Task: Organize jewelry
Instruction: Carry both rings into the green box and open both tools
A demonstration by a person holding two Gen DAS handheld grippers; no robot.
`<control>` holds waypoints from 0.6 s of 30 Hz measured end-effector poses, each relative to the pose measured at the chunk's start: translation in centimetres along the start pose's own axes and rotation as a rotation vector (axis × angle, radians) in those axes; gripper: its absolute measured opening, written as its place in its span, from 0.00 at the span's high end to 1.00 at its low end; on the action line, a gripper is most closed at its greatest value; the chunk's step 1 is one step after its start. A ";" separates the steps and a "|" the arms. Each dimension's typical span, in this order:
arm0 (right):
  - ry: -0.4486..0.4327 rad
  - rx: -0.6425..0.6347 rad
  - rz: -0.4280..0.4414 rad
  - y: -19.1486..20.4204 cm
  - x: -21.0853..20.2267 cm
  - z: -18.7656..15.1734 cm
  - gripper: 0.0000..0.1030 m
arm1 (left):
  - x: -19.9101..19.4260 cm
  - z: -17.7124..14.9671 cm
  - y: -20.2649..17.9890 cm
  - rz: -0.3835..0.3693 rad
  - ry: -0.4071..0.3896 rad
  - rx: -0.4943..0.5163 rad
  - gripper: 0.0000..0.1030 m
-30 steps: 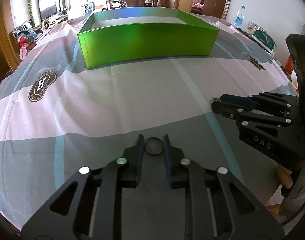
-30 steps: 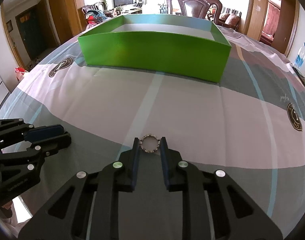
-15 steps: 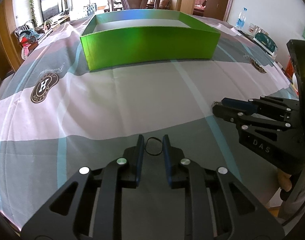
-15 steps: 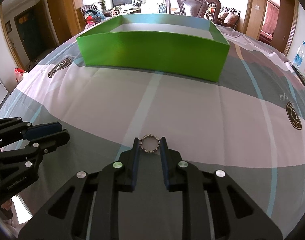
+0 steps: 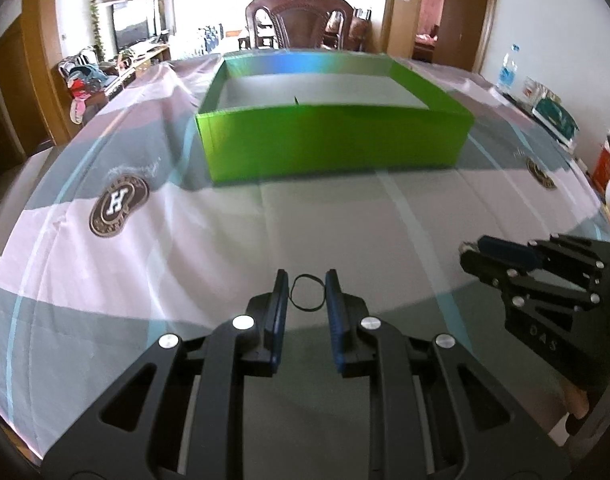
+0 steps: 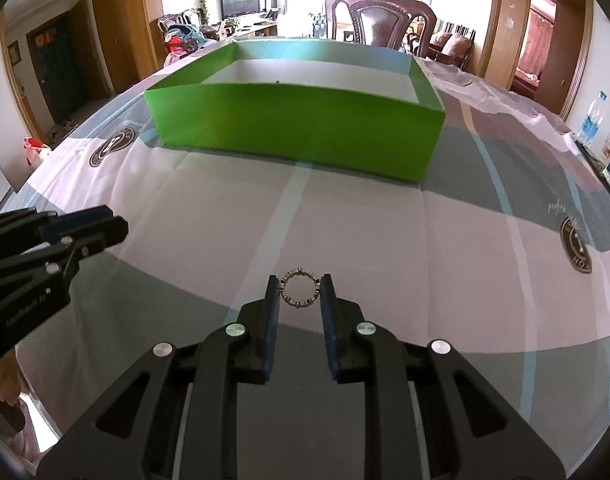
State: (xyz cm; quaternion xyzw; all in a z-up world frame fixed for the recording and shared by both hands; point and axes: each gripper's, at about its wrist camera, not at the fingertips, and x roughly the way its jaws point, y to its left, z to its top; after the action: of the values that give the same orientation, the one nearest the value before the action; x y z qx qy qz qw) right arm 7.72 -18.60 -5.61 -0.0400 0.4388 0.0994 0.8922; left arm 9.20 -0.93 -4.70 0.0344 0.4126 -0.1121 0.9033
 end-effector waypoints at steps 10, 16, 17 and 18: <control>-0.020 -0.006 -0.022 0.2 -0.2 1.4 0.80 | 1.3 1.2 0.7 0.018 -0.002 -0.030 0.81; -0.023 -0.022 -0.022 0.6 0.1 2.1 0.80 | 1.6 2.3 1.0 0.002 -0.004 -0.030 0.81; -0.036 -0.025 -0.025 0.6 -0.2 2.5 0.80 | 1.4 2.8 1.1 -0.001 -0.013 -0.031 0.81; -0.054 -0.026 -0.026 0.5 -0.5 3.0 0.80 | 1.1 3.7 1.4 -0.006 -0.030 -0.034 0.81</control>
State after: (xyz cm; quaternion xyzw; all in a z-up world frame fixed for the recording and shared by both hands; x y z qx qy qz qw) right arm 9.64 -17.66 -3.31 -0.0545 0.4125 0.0942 0.9044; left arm 12.94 -0.31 -3.15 0.0162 0.4008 -0.1082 0.9096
